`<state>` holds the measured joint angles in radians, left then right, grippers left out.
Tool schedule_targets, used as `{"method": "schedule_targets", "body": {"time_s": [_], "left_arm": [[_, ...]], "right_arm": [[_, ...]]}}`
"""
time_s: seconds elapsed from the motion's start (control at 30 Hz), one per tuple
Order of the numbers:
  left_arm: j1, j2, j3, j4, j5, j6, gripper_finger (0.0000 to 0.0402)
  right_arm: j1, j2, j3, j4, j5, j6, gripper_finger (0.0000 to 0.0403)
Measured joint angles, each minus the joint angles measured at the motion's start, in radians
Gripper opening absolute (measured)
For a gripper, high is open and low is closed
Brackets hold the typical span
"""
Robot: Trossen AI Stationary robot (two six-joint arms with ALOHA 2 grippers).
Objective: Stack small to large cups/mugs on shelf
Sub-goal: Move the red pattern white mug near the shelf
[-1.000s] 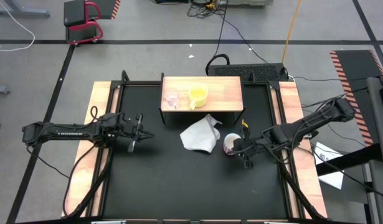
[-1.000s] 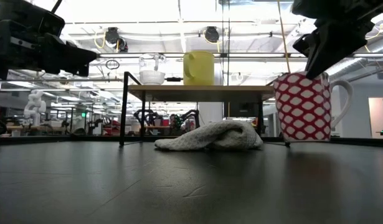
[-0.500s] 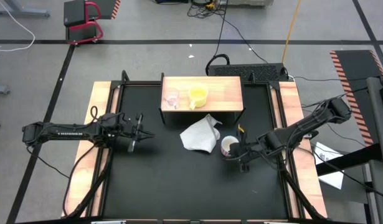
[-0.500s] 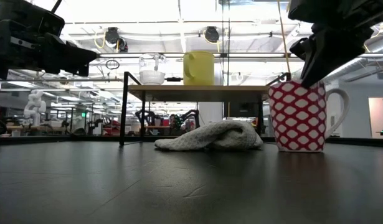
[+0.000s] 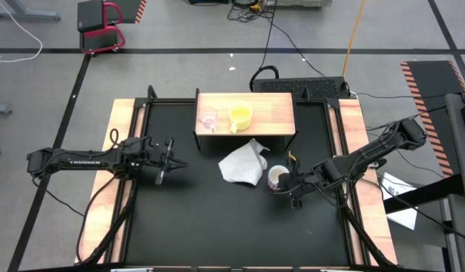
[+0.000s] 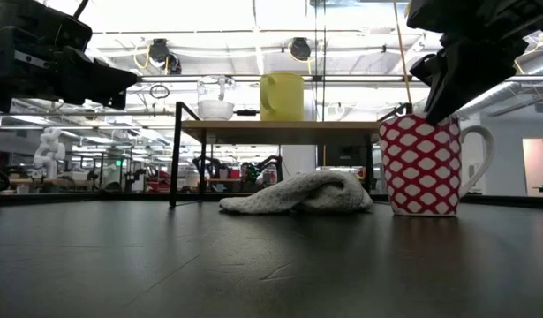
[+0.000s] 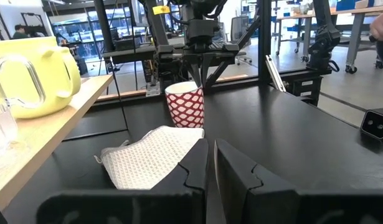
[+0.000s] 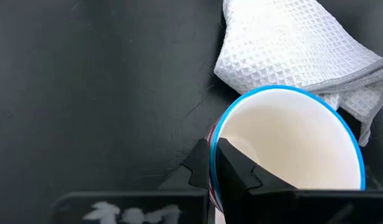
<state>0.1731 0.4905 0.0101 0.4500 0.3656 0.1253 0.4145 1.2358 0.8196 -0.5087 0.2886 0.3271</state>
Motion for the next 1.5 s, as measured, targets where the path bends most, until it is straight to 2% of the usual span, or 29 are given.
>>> {"method": "schedule_targets", "body": {"time_s": [0.53, 0.7, 1.3, 1.5], "left_arm": [[0.000, 0.000, 0.000, -0.001, 0.000, 0.000, 0.0031], [0.000, 0.000, 0.000, -0.001, 0.000, 0.000, 0.0031], [0.000, 0.000, 0.000, -0.004, 0.000, 0.000, 0.0031], [0.000, 0.000, 0.000, -0.004, 0.000, 0.000, 0.0031]], "right_arm": [[0.000, 0.000, 0.000, 0.004, -0.005, 0.013, 0.0016], [0.000, -0.001, 0.000, 0.005, -0.059, 0.010, 0.0017], [0.000, -0.001, 0.000, 0.003, -0.062, 0.027, 0.0018], [0.000, 0.000, 0.000, 0.001, -0.064, 0.028, 0.0042]]}}
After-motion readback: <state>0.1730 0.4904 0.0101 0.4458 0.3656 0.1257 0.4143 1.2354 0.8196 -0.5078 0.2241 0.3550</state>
